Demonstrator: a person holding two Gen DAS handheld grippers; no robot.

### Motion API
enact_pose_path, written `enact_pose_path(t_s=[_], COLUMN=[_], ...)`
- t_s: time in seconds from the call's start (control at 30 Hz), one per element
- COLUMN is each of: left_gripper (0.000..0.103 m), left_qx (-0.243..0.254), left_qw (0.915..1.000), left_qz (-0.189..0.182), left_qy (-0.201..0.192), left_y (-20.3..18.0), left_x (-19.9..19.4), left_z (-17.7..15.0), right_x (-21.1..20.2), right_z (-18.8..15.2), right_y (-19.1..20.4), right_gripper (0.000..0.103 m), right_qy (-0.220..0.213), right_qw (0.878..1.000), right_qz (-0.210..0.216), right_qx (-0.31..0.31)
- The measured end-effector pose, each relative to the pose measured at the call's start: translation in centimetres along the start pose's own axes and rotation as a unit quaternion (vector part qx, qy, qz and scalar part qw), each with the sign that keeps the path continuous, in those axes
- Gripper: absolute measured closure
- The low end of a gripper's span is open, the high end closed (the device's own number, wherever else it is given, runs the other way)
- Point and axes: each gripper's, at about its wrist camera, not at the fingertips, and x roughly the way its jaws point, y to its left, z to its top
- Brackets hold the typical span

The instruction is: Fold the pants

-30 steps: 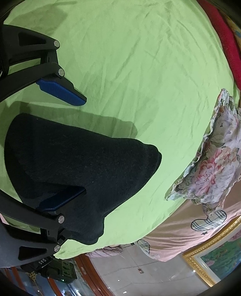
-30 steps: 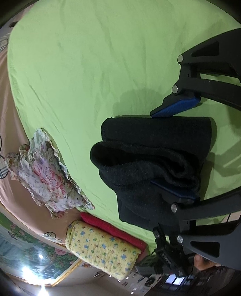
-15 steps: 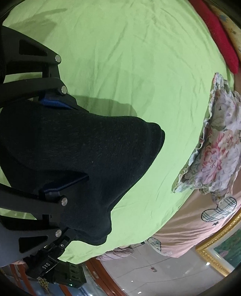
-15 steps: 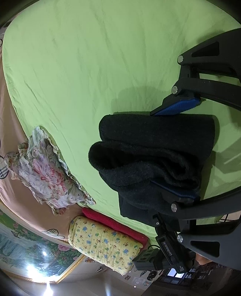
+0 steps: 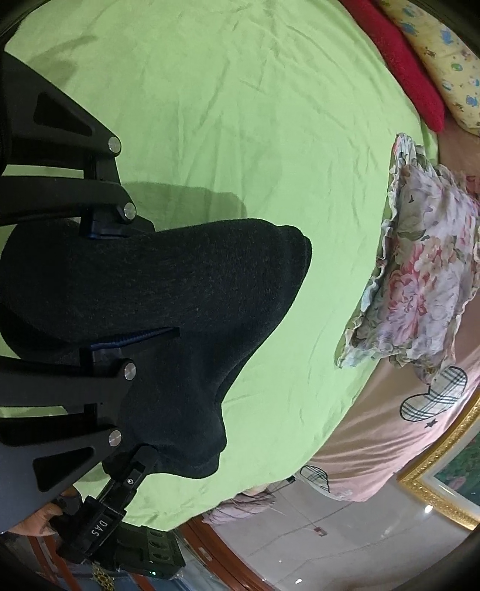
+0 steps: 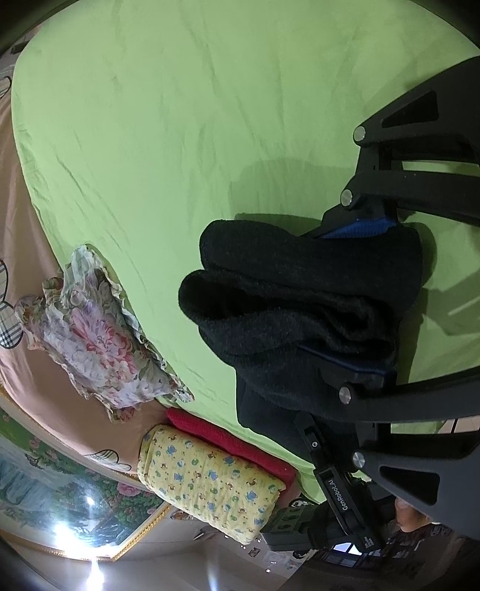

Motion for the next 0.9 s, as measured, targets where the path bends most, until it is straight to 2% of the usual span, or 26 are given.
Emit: enact_pose_path(t_s=[0.23, 0.5, 0.9], left_gripper=[0.068, 0.068, 0.068], left_qx=[0.002, -0.012, -0.033], left_qw=[0.9998, 0.9988, 0.9953], left_qz=[0.002, 0.005, 0.04], left_qy=[-0.019, -0.047, -0.082], left_y=[-0.2, 1.4, 4.2], left_x=[-2.3, -5.7, -9.6], left_z=[0.0, 0.2, 1.0], right_x=[-0.8, -0.7, 1.4], right_z=[-0.1, -0.1, 1.1], right_y=[1.5, 4.1, 8.3], right_gripper=[0.054, 0.055, 0.055], right_qy=[-0.008, -0.007, 0.001], right_qw=[1.0, 0.999, 0.995], right_qz=[0.008, 0.029, 0.066], right_qx=[-0.011, -0.033, -0.069])
